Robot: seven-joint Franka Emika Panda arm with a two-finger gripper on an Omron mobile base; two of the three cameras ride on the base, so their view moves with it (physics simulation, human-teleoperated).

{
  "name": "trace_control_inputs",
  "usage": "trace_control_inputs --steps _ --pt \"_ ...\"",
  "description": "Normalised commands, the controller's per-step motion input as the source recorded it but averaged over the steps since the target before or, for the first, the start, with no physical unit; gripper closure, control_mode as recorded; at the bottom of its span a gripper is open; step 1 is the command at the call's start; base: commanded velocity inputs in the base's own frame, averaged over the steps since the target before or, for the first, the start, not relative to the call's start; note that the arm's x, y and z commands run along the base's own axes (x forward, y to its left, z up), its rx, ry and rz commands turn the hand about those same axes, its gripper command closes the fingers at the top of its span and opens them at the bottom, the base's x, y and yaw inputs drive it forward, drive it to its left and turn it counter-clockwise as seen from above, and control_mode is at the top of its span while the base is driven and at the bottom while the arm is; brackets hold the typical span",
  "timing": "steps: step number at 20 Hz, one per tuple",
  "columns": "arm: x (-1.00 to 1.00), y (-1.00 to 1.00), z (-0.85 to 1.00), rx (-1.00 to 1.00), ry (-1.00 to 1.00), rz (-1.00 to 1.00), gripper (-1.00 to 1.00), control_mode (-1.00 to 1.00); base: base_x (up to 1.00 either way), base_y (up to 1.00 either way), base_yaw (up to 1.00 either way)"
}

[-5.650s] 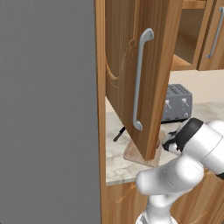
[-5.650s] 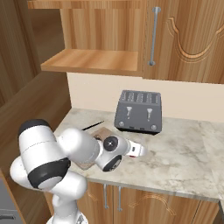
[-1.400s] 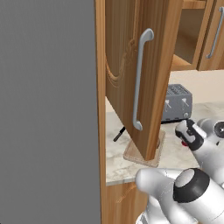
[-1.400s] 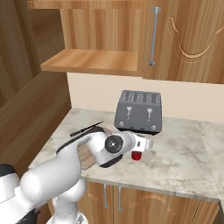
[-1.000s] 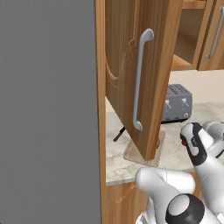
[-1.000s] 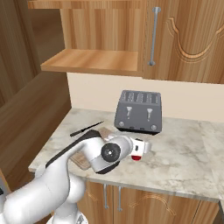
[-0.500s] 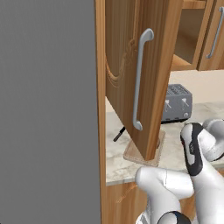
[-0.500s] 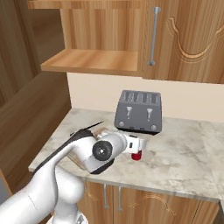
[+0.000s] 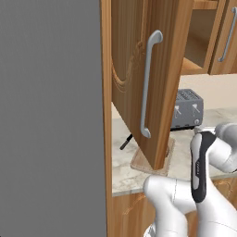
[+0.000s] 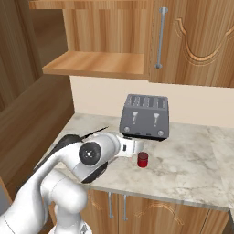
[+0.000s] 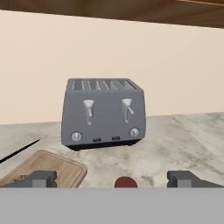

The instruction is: Pick the bread, place it on the cutting board, pick the jam, place it on the counter, and close the cabinet.

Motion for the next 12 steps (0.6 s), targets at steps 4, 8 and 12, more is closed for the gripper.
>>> trace_control_inputs --steps 4,8,12 --pt "-0.41 0.34 0.38 0.0 0.0 0.0 -1.0 -1.0 0.0 0.0 0.0" --pt "-0.39 0.31 0.4 0.0 0.0 0.0 -1.0 -1.0 0.0 0.0 0.0" --pt "-0.39 0.24 0.46 0.0 0.0 0.0 -1.0 -1.0 0.0 0.0 0.0"
